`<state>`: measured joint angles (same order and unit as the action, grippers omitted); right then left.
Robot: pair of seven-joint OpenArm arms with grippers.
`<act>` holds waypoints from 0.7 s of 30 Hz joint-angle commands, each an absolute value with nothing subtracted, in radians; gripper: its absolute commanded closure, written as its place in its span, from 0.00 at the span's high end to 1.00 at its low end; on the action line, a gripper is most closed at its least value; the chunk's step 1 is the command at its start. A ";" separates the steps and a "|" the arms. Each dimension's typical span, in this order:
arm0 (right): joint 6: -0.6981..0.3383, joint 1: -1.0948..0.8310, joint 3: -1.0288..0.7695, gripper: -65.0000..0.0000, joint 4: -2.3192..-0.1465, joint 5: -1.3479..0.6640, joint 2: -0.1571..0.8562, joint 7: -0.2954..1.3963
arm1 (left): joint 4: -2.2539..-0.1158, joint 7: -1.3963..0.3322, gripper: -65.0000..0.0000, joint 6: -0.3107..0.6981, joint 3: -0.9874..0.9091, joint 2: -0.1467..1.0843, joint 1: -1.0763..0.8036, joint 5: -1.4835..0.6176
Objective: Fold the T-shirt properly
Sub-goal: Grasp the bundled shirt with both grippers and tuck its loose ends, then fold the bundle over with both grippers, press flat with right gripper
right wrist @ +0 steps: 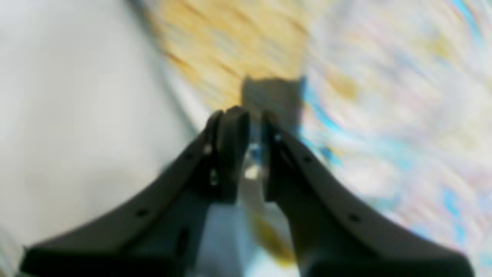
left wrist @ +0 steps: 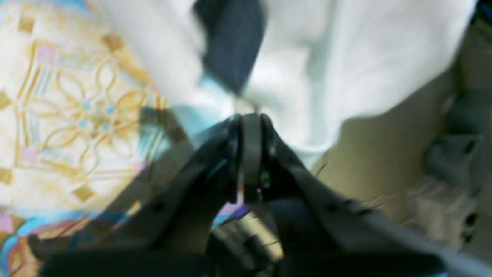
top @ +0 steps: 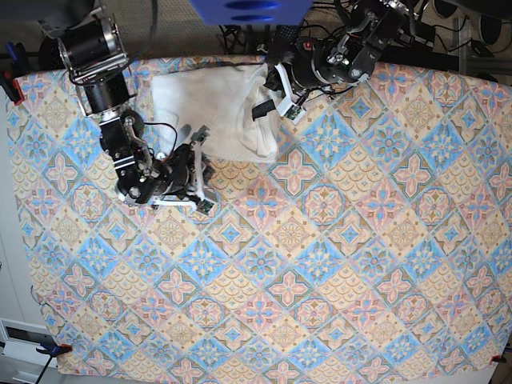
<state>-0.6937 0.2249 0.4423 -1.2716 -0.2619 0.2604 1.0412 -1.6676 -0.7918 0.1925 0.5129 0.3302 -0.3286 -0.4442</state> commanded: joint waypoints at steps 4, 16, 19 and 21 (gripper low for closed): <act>-0.698 0.219 0.438 0.14 -1.330 -0.277 0.312 1.032 | -1.643 -0.774 0.00 0.197 0.509 0.344 -0.269 -0.398; -0.698 0.035 0.430 0.14 -1.578 -0.278 0.421 1.102 | -1.331 -0.717 0.00 0.197 0.519 0.231 0.030 -0.389; -0.698 0.027 0.430 0.14 -1.610 -0.278 0.450 1.102 | -1.237 -0.661 0.00 0.197 0.519 0.191 0.099 -0.389; -0.698 0.008 0.429 0.14 -1.629 -0.278 0.460 1.102 | -1.181 -0.608 0.00 0.197 0.519 0.170 0.143 -0.389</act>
<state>-0.6937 0.0002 0.4332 -1.6093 -0.2676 0.4538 1.1133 -1.1801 -0.6140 0.2333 0.5270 0.1650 0.1219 -0.4187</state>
